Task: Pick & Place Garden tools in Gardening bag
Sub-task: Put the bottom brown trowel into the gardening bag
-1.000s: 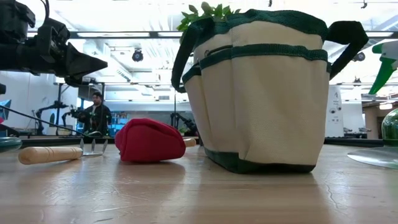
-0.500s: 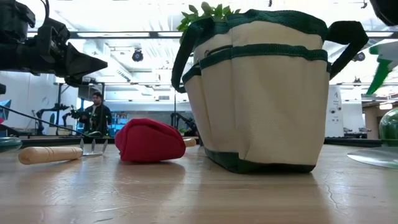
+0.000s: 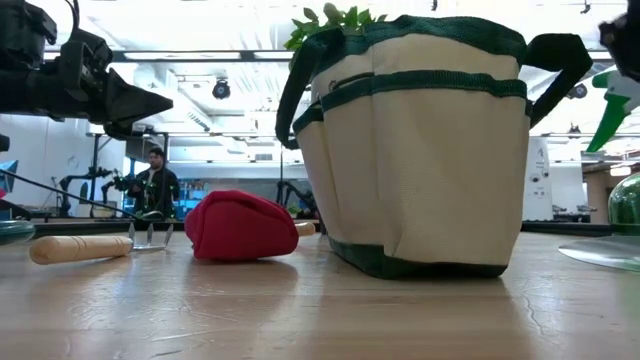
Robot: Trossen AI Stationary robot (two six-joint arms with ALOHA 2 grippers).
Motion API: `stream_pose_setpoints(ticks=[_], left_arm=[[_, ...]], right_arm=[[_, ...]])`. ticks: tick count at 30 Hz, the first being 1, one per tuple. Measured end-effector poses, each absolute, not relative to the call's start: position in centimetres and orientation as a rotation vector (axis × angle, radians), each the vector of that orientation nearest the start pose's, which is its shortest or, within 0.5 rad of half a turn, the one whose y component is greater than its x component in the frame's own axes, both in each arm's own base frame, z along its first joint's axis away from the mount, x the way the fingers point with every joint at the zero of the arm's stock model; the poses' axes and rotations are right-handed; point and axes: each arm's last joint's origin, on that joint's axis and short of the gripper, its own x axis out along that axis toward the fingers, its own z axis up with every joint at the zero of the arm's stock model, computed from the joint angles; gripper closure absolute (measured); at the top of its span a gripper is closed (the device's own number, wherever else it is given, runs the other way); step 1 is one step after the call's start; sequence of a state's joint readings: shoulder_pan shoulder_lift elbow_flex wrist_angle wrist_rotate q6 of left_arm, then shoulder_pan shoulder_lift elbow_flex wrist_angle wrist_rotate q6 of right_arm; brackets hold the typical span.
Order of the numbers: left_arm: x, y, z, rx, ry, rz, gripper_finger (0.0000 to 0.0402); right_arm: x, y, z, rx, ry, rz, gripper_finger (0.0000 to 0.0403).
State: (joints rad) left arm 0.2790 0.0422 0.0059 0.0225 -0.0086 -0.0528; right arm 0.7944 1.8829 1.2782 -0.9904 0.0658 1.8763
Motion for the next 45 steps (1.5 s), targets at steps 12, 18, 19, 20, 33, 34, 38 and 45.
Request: stream_pose_setpoints(ticks=[12, 18, 19, 20, 33, 34, 38, 45], left_arm=[[9.6, 2.8, 16.4, -0.054, 0.006, 0.288, 0.0399], [9.6, 2.8, 16.4, -0.054, 0.006, 0.288, 0.0399], [9.6, 2.8, 16.4, -0.054, 0.006, 0.288, 0.0399], [9.6, 2.8, 16.4, -0.054, 0.006, 0.288, 0.0399], [9.6, 2.8, 16.4, -0.054, 0.006, 0.288, 0.0399], [9.6, 2.8, 16.4, -0.054, 0.006, 0.288, 0.0399], [9.6, 2.8, 16.4, -0.054, 0.006, 0.288, 0.0399], [9.6, 2.8, 16.4, -0.054, 0.006, 0.288, 0.0399]], right_arm=[[23.8, 24.0, 14.8, 0.765, 1.382, -0.885, 0.0267], [23.9, 24.2, 14.4, 0.741, 1.415, -0.833, 0.0308], [23.9, 24.2, 14.4, 0.742, 1.413, -0.831, 0.032], [23.9, 24.2, 14.5, 0.74, 1.413, -0.828, 0.0333], [24.4, 24.7, 16.6, 0.753, 1.417, -0.811, 0.0352], [24.4, 24.7, 17.0, 0.743, 1.42, -0.822, 0.0352], [24.4, 24.8, 18.8, 0.705, 1.432, -0.866, 0.0352], [24.6, 24.9, 22.1, 0.672, 1.437, -0.897, 0.0352]])
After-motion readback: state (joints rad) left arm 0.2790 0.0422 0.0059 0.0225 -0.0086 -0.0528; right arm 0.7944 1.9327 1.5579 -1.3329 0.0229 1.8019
